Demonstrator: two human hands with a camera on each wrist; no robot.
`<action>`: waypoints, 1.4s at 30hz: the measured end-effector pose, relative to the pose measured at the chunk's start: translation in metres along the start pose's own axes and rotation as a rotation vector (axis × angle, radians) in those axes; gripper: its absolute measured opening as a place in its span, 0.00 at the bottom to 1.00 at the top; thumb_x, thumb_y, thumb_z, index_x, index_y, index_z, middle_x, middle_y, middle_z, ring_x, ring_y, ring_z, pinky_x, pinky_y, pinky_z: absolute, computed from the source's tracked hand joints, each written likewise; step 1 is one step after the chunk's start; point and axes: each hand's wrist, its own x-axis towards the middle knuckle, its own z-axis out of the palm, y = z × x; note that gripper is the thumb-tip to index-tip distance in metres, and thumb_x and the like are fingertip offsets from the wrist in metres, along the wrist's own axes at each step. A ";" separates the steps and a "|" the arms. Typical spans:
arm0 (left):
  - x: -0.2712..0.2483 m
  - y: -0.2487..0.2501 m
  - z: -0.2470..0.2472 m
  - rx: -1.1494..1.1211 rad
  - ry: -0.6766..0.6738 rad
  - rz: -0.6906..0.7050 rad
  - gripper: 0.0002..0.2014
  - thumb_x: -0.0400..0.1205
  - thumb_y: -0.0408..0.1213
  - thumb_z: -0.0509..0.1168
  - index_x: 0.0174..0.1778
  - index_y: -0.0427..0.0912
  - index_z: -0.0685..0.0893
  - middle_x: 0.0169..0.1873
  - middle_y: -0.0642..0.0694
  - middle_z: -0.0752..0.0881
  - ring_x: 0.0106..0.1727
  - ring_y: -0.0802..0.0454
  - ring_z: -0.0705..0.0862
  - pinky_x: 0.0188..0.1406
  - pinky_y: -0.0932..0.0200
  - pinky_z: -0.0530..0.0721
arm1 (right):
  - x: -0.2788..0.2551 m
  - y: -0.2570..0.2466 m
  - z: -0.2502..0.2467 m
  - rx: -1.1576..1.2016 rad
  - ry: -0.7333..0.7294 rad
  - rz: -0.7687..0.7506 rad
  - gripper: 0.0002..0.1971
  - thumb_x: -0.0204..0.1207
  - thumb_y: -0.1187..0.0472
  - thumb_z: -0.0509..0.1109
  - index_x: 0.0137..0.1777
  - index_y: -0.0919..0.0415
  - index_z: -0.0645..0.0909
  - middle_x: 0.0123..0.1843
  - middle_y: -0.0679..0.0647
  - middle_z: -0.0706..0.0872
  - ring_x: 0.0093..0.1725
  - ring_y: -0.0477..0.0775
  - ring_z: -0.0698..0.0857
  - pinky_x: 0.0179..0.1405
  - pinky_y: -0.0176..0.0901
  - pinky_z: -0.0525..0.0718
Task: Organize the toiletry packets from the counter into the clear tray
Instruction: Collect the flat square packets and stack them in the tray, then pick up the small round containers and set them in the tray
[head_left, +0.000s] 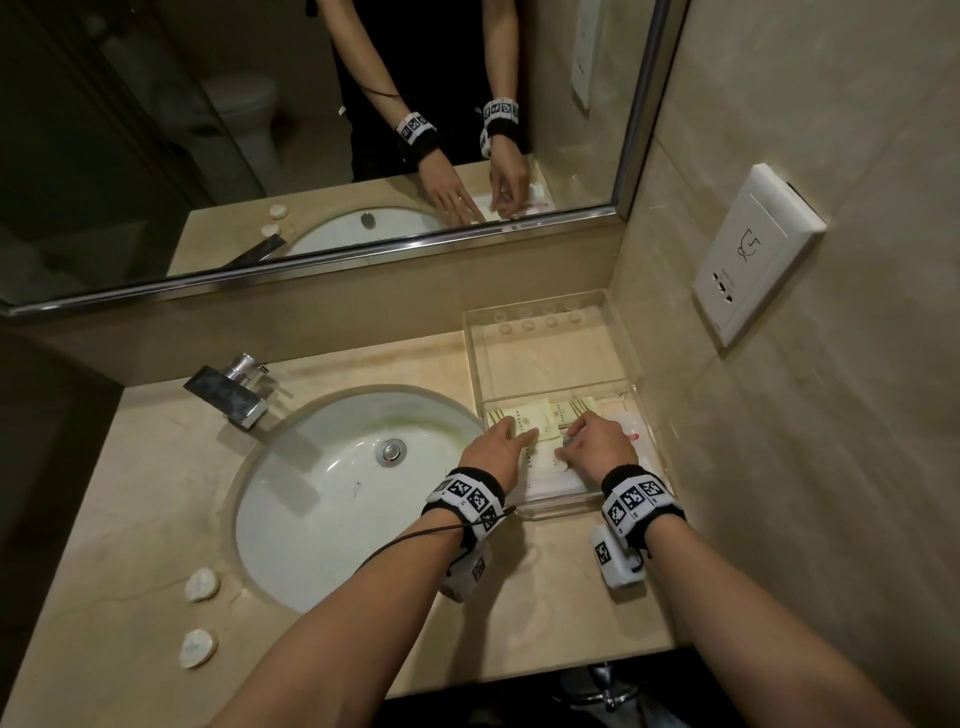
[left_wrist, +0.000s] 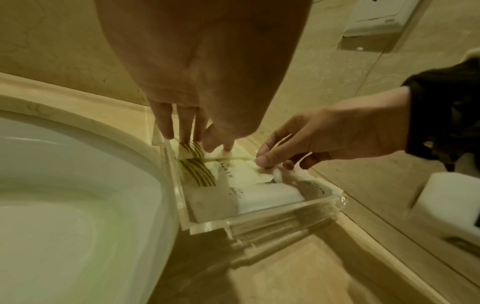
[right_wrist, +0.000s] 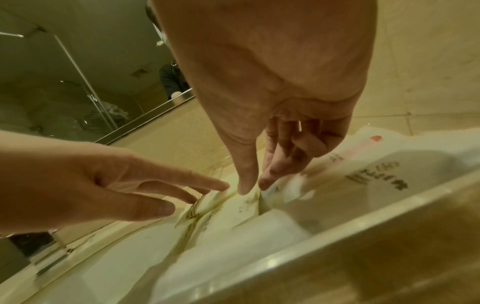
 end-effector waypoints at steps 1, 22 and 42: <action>0.000 -0.001 -0.001 -0.012 0.005 -0.003 0.38 0.77 0.20 0.60 0.82 0.52 0.62 0.80 0.40 0.62 0.76 0.40 0.72 0.68 0.50 0.78 | 0.000 -0.001 -0.002 0.010 0.002 0.005 0.14 0.66 0.56 0.80 0.48 0.55 0.79 0.46 0.52 0.90 0.49 0.55 0.88 0.50 0.48 0.86; -0.203 -0.227 0.000 -0.616 0.451 -0.740 0.09 0.81 0.35 0.61 0.49 0.51 0.85 0.38 0.52 0.84 0.45 0.45 0.86 0.47 0.52 0.85 | -0.068 -0.220 0.145 0.031 -0.420 -0.647 0.06 0.72 0.57 0.76 0.44 0.57 0.84 0.37 0.50 0.89 0.39 0.54 0.89 0.41 0.47 0.86; -0.326 -0.316 0.105 -0.848 0.396 -0.887 0.30 0.59 0.38 0.83 0.56 0.51 0.83 0.47 0.52 0.73 0.37 0.60 0.72 0.47 0.61 0.79 | -0.149 -0.288 0.344 -0.349 -0.654 -0.841 0.29 0.60 0.66 0.83 0.62 0.52 0.81 0.62 0.56 0.78 0.59 0.60 0.81 0.65 0.53 0.80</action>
